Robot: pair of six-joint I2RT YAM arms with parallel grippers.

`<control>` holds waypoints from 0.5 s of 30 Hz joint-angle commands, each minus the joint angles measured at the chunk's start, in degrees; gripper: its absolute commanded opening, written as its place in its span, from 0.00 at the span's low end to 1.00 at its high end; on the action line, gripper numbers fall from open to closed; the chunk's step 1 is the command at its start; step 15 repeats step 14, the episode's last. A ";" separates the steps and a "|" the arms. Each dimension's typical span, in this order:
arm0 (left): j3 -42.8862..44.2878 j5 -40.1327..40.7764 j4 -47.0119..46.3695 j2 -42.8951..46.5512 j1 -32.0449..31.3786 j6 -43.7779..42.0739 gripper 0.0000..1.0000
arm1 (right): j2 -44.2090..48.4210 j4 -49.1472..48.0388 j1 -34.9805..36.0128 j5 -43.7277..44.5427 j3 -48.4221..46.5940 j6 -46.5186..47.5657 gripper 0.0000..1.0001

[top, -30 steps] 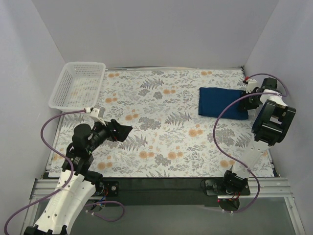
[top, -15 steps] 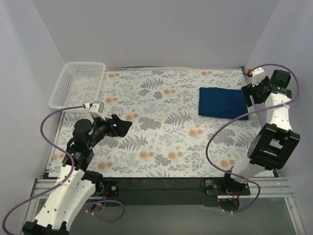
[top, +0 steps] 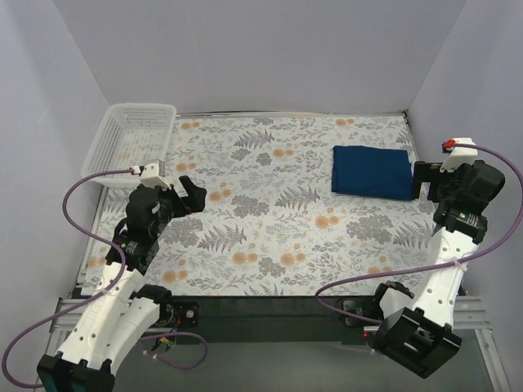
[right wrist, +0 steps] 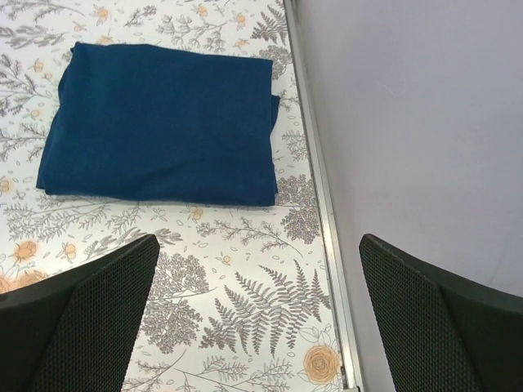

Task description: Fold and stack the t-shirts

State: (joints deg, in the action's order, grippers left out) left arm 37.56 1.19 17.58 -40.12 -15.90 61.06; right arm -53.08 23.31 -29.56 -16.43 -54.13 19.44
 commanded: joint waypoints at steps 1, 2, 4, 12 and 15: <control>-0.64 4.44 1.84 2.76 0.26 -3.84 0.98 | 3.41 -3.27 0.03 3.23 1.65 -7.22 0.98; -1.69 3.56 1.93 3.90 0.34 -3.84 0.98 | 3.94 -3.27 0.03 3.76 2.09 -7.49 0.98; -2.58 2.68 2.02 4.96 0.26 -3.75 0.98 | 5.00 -3.45 0.03 5.78 3.06 -8.01 0.98; -4.25 0.83 2.19 7.33 0.26 -3.75 0.98 | 5.62 -5.20 0.03 8.34 4.56 -6.35 0.98; -4.43 0.74 2.28 7.42 0.26 -3.67 0.98 | 5.62 -5.99 0.03 7.47 5.35 -6.43 0.98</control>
